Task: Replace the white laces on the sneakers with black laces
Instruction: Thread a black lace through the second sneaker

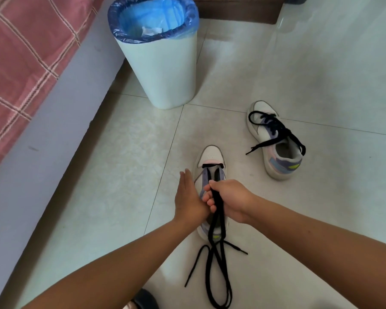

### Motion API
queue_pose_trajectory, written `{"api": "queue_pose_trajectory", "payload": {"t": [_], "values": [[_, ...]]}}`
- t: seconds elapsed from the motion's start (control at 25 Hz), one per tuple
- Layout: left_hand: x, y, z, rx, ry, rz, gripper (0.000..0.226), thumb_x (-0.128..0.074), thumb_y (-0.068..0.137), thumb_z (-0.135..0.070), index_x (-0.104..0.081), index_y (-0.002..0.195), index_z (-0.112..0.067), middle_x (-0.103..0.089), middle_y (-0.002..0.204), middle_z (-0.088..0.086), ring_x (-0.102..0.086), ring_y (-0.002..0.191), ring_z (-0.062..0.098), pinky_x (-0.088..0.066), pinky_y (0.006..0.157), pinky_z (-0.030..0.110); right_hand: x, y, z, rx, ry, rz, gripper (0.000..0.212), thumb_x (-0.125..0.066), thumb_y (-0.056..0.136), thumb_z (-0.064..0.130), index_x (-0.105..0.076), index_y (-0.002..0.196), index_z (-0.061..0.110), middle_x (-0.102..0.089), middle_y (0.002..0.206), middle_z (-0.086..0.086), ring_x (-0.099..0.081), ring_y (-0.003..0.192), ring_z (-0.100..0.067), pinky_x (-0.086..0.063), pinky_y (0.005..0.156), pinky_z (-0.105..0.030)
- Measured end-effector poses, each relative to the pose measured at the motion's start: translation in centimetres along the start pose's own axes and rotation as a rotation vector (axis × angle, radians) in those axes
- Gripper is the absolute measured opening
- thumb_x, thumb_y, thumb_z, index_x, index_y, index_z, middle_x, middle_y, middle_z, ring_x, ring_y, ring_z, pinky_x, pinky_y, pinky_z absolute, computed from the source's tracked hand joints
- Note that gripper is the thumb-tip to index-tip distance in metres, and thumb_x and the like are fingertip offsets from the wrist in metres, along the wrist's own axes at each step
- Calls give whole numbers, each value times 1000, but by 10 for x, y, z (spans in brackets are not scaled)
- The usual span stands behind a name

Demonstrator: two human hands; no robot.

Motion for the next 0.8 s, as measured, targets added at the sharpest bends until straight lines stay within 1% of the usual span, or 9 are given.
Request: {"api": "queue_pose_trajectory", "payload": {"t": [0.08,0.16,0.24,0.32,0.4,0.48,0.64,0.72,0.8], "values": [[-5,-11,-4,-24,93,0,83,-65,78,-25,-18,143,-4,-21,149,14,-27,137,30,-28,110,38,0,-1,7,-67,92,25,27,-37,102,18,-53,87,4,-57,59,-8,-52,44,-12,-48,43,-20],[-18,-23,-12,-51,206,30,85,-61,79,-41,-17,143,-9,-23,148,8,-27,136,23,-24,112,33,0,-3,12,-115,122,42,26,-37,102,18,-54,88,3,-59,57,-8,-56,45,-13,-51,46,-20],[-29,-18,-16,-20,150,-45,78,-55,84,-39,-15,146,-13,-24,152,8,-26,140,21,-19,117,34,0,-5,15,-127,141,31,26,-37,102,17,-53,86,3,-59,54,-8,-56,43,-12,-50,46,-20],[-32,-2,-15,28,183,-74,74,-47,92,-34,-6,150,-11,-13,157,7,-13,145,19,-12,118,32,0,-6,15,-105,181,13,27,-36,102,17,-52,84,3,-57,58,-8,-54,39,-10,-49,42,-19],[-33,7,-8,-9,279,10,73,-43,96,-34,0,151,-12,-4,159,2,-4,146,13,-14,117,24,-1,-9,11,-64,167,-2,28,-36,102,18,-51,83,4,-53,62,-8,-51,42,-10,-47,40,-17],[-33,10,-1,-30,315,82,72,-42,96,-32,0,151,-12,-1,159,0,-3,146,11,-16,113,19,-2,-11,4,-4,130,-15,25,-36,102,17,-50,87,3,-52,64,-8,-49,47,-11,-46,40,-16],[-31,18,-1,-67,307,16,66,-47,92,-28,-17,148,-10,-20,153,11,-18,142,21,-28,108,26,5,-10,-5,83,18,-30,24,-36,102,17,-51,96,0,-56,63,-10,-51,46,-12,-47,44,-19],[-25,22,-6,-100,346,131,71,-55,87,-28,-20,145,-6,-28,146,15,-24,138,26,-24,107,27,11,-7,-2,86,-27,-30,25,-36,102,17,-53,93,1,-58,62,-10,-51,45,-13,-47,44,-20],[-2,28,-12,-55,331,406,85,-67,80,-23,-17,146,-6,-22,148,17,-25,137,28,-25,107,29,15,-5,1,90,-53,-19,25,-36,102,16,-53,90,1,-58,62,-10,-51,44,-13,-46,44,-22]]}}
Point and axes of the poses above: each hand's wrist, its own y-axis towards the middle knuckle, its own x-axis out of the back of the hand, z = x × y, the point moved 2 cm from there along y, towards the middle knuckle
